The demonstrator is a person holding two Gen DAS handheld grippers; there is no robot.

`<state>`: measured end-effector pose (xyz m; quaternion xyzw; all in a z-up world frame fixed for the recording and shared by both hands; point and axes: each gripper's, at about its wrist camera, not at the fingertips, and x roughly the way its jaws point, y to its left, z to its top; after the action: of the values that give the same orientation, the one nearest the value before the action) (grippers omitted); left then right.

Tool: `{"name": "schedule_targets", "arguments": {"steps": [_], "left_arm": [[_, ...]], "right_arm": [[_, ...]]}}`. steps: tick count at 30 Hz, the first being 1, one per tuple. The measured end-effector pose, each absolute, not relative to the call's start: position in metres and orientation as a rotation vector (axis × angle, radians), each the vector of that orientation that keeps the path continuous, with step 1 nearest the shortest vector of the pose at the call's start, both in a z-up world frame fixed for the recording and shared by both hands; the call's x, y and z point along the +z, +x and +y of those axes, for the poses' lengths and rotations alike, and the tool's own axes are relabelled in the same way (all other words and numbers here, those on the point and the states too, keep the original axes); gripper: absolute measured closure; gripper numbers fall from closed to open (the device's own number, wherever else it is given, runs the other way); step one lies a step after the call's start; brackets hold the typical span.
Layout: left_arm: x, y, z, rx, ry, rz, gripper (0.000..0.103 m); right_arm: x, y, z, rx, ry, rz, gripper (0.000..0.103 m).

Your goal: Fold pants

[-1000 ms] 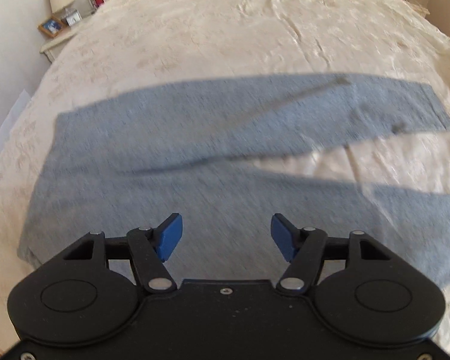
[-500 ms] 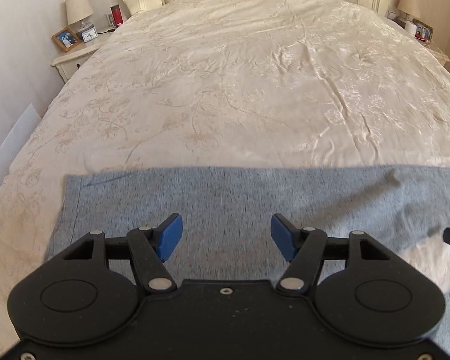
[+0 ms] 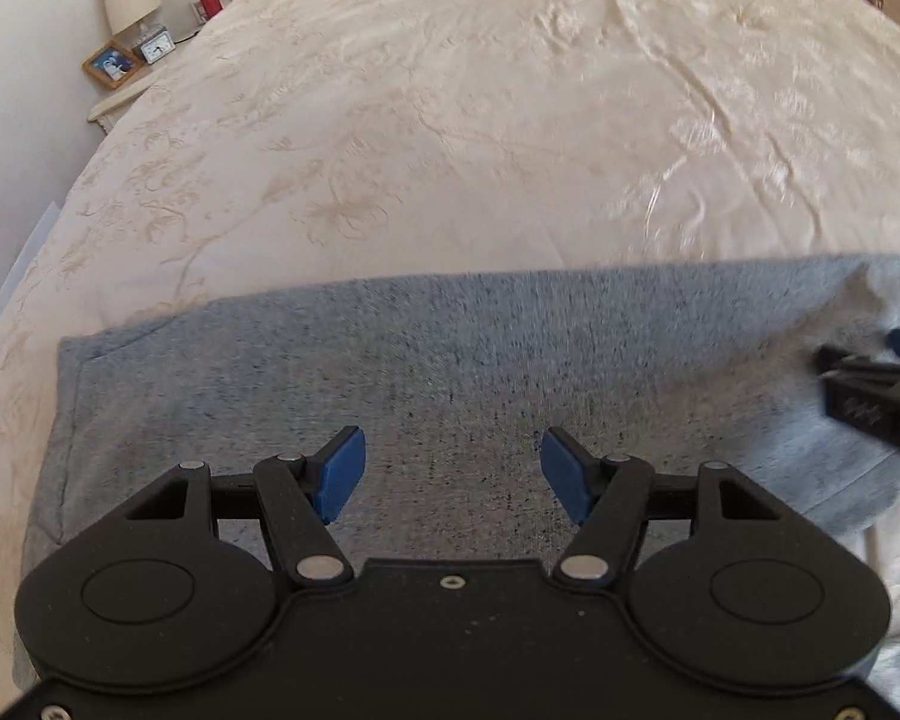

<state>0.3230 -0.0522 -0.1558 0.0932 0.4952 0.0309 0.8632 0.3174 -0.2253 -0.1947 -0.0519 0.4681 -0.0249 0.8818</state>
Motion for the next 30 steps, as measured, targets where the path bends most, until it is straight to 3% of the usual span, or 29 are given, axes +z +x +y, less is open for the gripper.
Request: {"name": "schedule_targets", "arguments": {"steps": [6,13,21,30], "left_arm": [[-0.196,0.336,-0.043,0.106,0.274,1.110,0.032],[-0.205,0.349,-0.031,0.135,0.239,1.152,0.026],[-0.210,0.340,-0.044,0.156,0.297,1.119,0.026],[-0.212,0.340,-0.037,0.131,0.282,1.093,0.025]], "right_arm": [[-0.224,0.320,-0.320,-0.223,-0.036,1.035,0.047],[-0.222,0.316,-0.418,-0.444,0.064,1.120,0.048],[-0.171,0.362,-0.440,-0.440,0.428,1.056,0.042],[-0.202,0.438,-0.418,-0.602,0.481,1.099,0.043]]}}
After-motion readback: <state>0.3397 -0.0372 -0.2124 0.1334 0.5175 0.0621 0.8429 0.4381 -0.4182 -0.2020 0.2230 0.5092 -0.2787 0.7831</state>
